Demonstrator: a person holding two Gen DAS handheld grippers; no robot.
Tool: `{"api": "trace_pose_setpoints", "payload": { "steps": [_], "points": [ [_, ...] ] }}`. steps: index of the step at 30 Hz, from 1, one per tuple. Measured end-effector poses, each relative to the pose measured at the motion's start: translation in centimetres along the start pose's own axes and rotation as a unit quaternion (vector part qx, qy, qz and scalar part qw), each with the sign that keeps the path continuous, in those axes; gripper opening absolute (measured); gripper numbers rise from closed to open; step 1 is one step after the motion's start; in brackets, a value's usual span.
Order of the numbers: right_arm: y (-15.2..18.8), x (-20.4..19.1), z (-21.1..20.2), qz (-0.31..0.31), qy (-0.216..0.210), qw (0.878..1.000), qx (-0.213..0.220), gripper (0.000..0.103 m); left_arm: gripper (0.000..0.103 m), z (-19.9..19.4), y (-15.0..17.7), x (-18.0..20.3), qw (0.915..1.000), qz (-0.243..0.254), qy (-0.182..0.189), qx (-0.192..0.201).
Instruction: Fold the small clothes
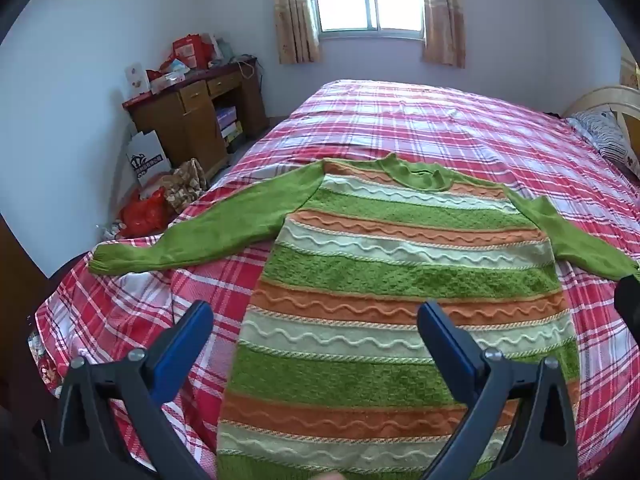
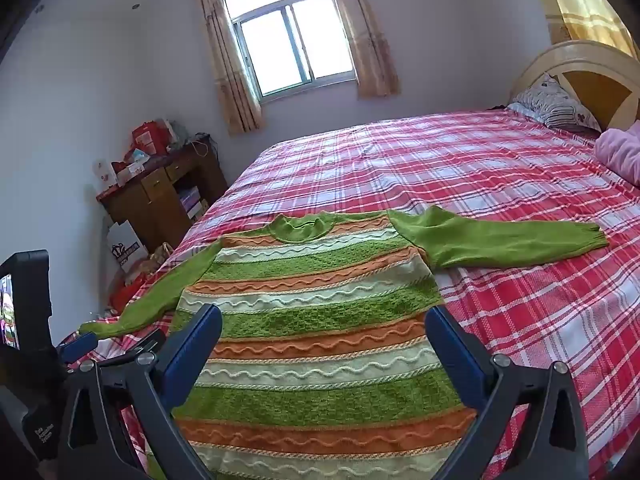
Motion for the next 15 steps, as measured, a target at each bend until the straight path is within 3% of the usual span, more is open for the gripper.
{"api": "trace_pose_setpoints", "payload": {
  "steps": [8,15],
  "points": [
    [0.1,-0.8,0.4,-0.049,0.031,0.998,-0.002,0.102,0.103,-0.1,0.7,0.6,0.9999,-0.006,0.01,-0.006],
    [0.3,-0.5,2.9,-0.052,0.06,0.996,-0.027,0.102,0.103,0.1,1.0,-0.9,0.9994,-0.03,0.016,-0.002]
  ]
}}
Point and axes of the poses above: each gripper's, at about its wrist camera, not at the fingertips, and z roughly the way its jaws point, x to its right, y to its underside, the point moved 10 cm from there along z, roughly the way its jaws point, and after that the axes turned 8 degrees about x, right-handed, at the moved point
